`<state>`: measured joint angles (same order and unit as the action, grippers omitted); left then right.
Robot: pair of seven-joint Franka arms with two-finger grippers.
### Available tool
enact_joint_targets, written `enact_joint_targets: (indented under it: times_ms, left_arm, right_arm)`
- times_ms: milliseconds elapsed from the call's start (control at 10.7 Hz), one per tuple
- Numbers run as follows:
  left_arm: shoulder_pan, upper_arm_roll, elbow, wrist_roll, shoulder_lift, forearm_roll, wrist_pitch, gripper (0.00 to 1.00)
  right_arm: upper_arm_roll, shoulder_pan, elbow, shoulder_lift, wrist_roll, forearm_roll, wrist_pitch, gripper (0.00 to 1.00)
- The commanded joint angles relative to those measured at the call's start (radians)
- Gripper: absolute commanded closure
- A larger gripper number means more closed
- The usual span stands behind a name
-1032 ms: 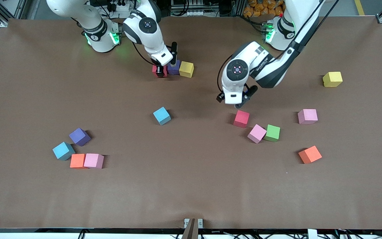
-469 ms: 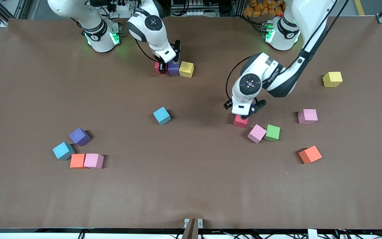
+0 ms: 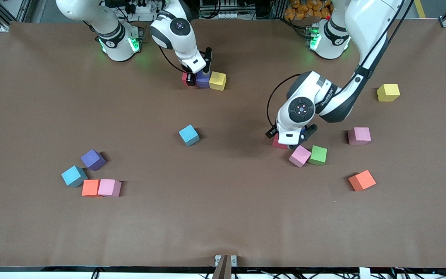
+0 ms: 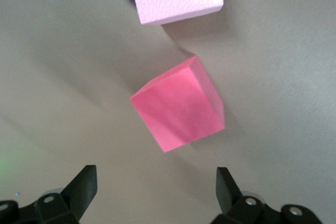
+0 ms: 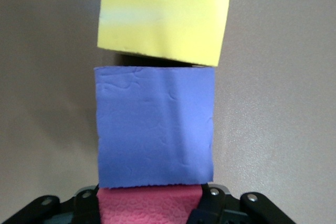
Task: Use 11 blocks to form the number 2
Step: 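Move the left gripper to the red cube beside the green cube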
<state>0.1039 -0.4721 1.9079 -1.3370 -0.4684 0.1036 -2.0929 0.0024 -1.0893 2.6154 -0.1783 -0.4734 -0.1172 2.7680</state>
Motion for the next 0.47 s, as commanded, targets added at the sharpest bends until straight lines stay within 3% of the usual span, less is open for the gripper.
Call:
enact_joint_targets:
  times_ms: [0,375]
  left_arm:
    - [0.005,0.016,-0.065,-0.018,-0.033,0.007,0.019,0.00]
    - [0.005,0.046,-0.104,-0.054,-0.067,-0.005,0.019,0.00]
  right_arm:
    - [-0.010,-0.030,0.000,-0.017,0.021,-0.012,0.027,0.00]
    - [-0.038,-0.027,0.002,0.028,-0.046,-0.010,0.012,0.00]
